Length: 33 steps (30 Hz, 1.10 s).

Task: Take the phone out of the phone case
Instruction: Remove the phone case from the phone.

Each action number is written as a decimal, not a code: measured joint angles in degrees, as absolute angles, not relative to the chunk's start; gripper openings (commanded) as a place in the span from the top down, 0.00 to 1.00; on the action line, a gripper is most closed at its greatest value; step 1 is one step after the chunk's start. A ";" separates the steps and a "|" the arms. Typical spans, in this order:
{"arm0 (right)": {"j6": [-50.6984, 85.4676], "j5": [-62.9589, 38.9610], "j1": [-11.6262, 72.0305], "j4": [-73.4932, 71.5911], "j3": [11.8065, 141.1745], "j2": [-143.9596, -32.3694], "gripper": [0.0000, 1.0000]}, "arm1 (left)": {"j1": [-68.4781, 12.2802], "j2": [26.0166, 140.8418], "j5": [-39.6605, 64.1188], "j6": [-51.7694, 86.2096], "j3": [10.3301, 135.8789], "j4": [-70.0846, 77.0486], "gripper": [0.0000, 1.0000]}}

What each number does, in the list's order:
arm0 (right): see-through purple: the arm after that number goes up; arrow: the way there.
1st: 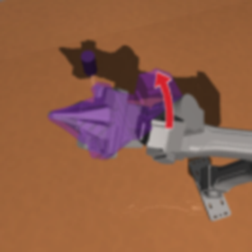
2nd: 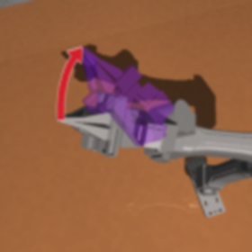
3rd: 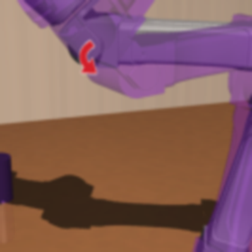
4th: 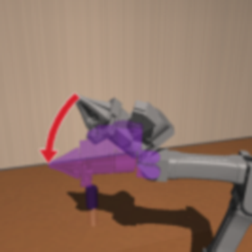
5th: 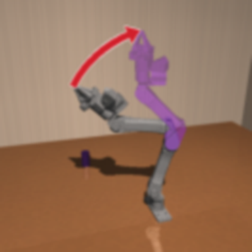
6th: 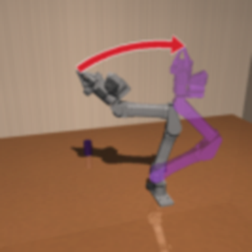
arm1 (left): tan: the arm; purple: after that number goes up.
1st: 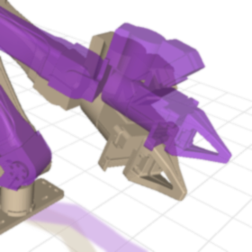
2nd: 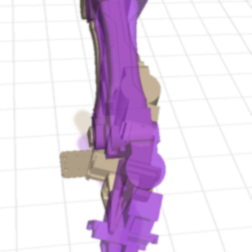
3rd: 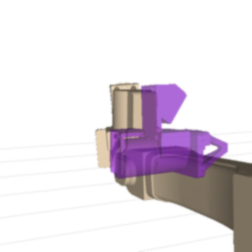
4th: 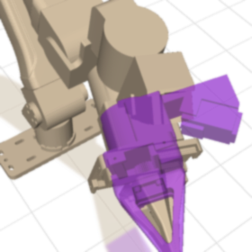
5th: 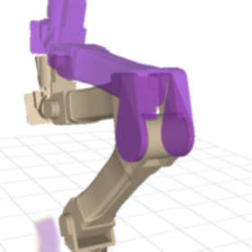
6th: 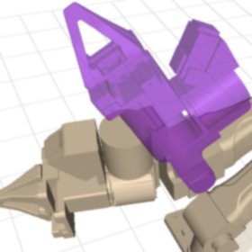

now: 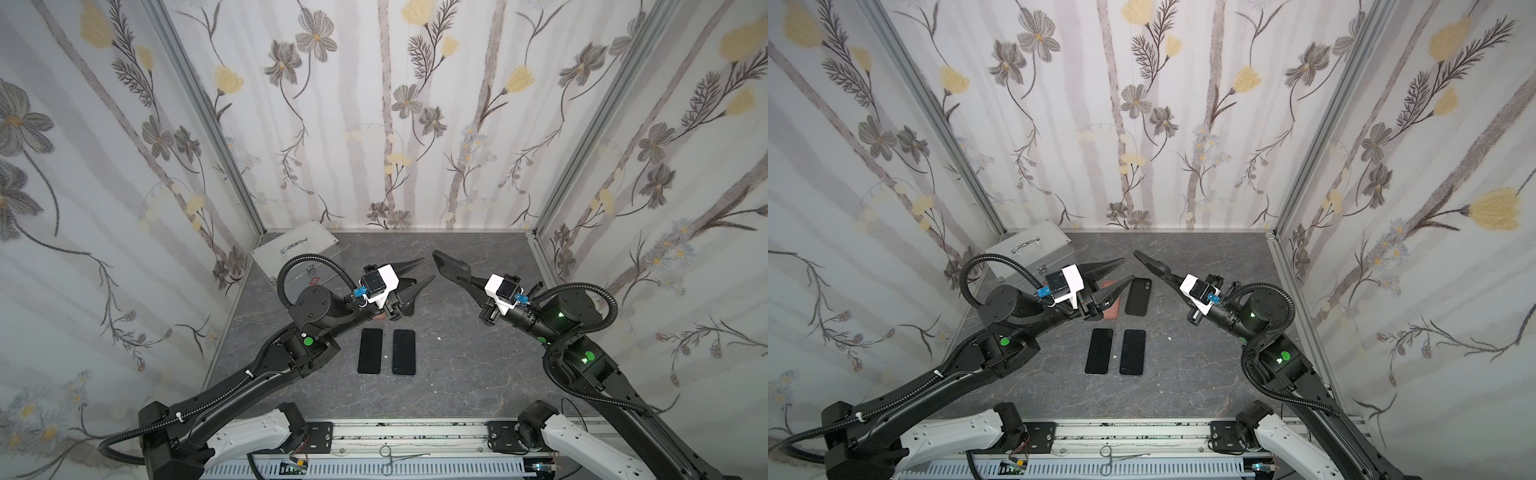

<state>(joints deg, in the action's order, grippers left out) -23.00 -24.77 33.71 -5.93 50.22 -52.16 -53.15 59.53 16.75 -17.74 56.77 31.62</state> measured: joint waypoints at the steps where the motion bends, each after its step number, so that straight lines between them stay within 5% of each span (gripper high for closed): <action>1: -22.96 -25.17 33.76 -5.93 50.22 -52.16 1.00 | -53.15 59.64 16.75 -17.74 56.88 31.59 0.65; 10: -16.60 -27.83 34.04 -8.60 49.47 -52.16 1.00 | -53.32 59.77 15.81 -17.37 57.21 31.51 0.68; 14: -8.73 -28.10 34.00 -11.97 48.64 -51.77 1.00 | -53.12 59.16 12.21 -13.52 57.19 31.46 0.56; 21: 13.37 -32.67 33.52 -28.38 42.15 -51.40 1.00 | -52.56 57.08 12.25 -2.22 55.53 31.59 0.48; 33: 41.89 -45.32 33.52 -58.24 39.13 -58.81 1.00 | -52.56 56.51 15.79 11.05 59.24 32.75 0.48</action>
<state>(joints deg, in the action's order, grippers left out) 41.89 -45.32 33.52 -58.24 39.13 -58.81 -52.56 56.51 15.79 11.05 59.24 32.75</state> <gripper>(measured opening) 0.106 0.528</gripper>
